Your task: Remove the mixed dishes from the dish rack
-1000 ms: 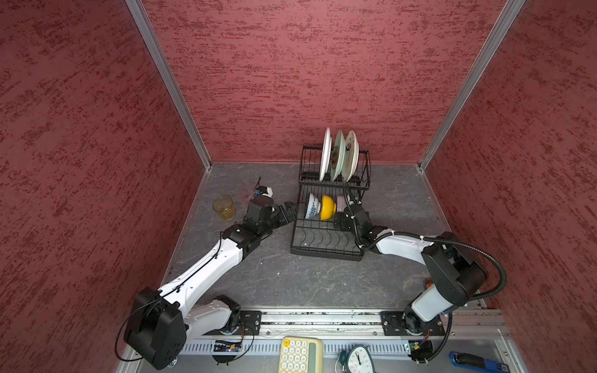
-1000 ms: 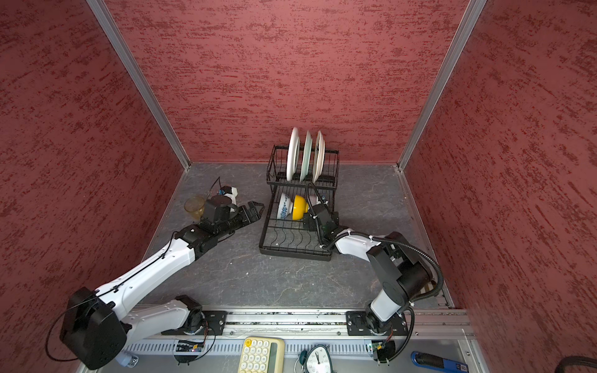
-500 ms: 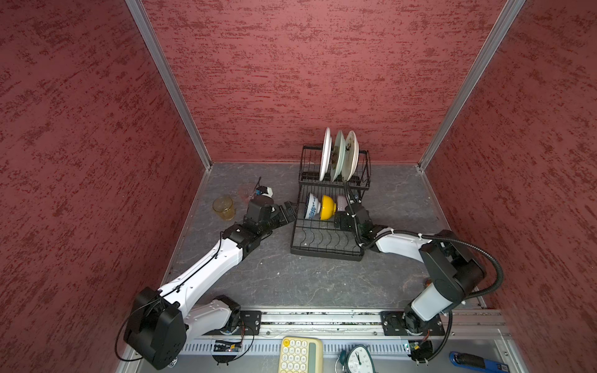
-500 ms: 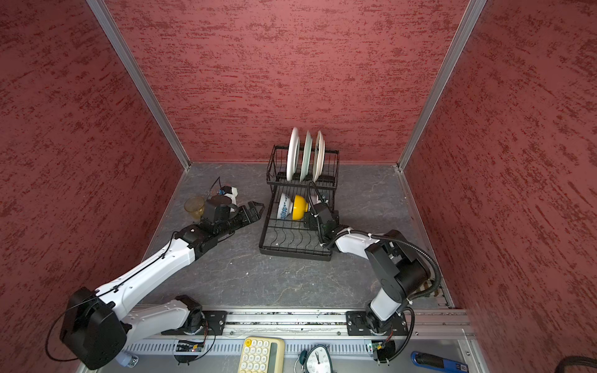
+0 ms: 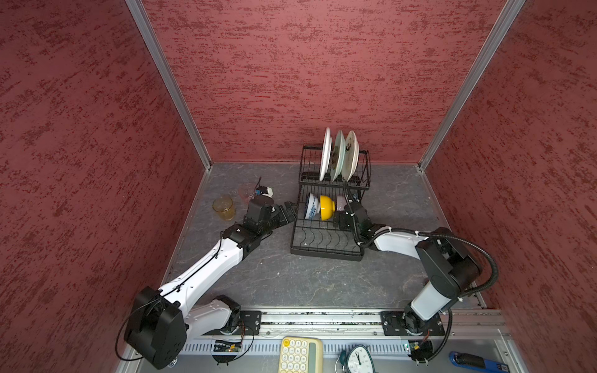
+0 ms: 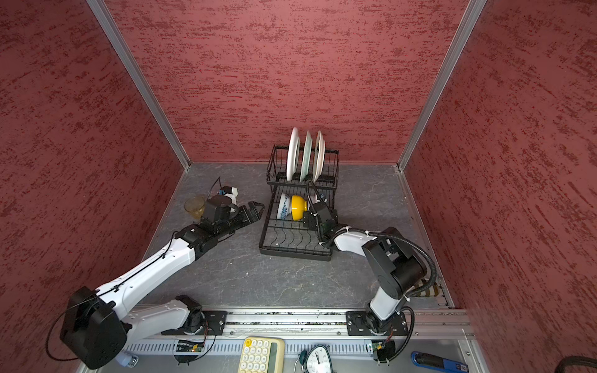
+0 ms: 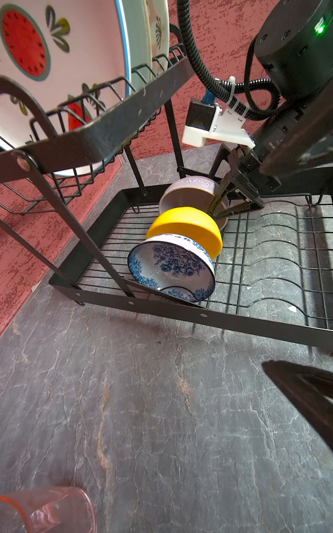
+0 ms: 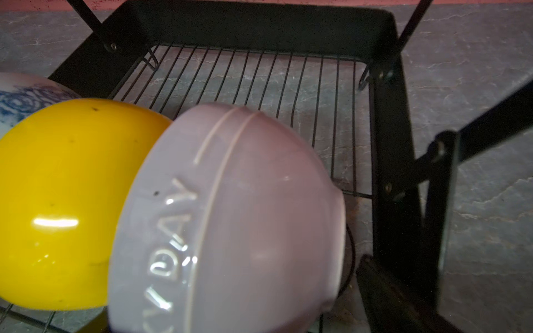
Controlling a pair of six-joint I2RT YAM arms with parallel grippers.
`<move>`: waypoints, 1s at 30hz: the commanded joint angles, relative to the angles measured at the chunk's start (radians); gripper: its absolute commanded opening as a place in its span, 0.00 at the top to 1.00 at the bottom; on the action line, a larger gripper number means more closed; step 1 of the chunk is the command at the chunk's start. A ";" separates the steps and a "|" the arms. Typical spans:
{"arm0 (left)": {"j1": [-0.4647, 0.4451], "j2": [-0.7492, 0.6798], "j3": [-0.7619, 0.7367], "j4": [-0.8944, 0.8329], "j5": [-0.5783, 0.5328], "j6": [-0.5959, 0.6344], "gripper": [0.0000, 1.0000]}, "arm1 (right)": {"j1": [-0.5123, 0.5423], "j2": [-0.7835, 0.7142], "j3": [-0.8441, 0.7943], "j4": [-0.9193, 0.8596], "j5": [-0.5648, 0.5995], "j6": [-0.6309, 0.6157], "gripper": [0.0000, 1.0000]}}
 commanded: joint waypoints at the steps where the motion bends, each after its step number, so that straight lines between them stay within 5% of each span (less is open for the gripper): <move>1: 0.006 -0.003 0.003 0.010 0.008 0.002 0.01 | -0.011 0.021 0.026 0.026 -0.005 -0.012 0.03; 30: 0.005 -0.003 -0.010 0.024 0.027 0.002 0.01 | -0.012 -0.021 0.000 0.038 0.049 0.011 0.17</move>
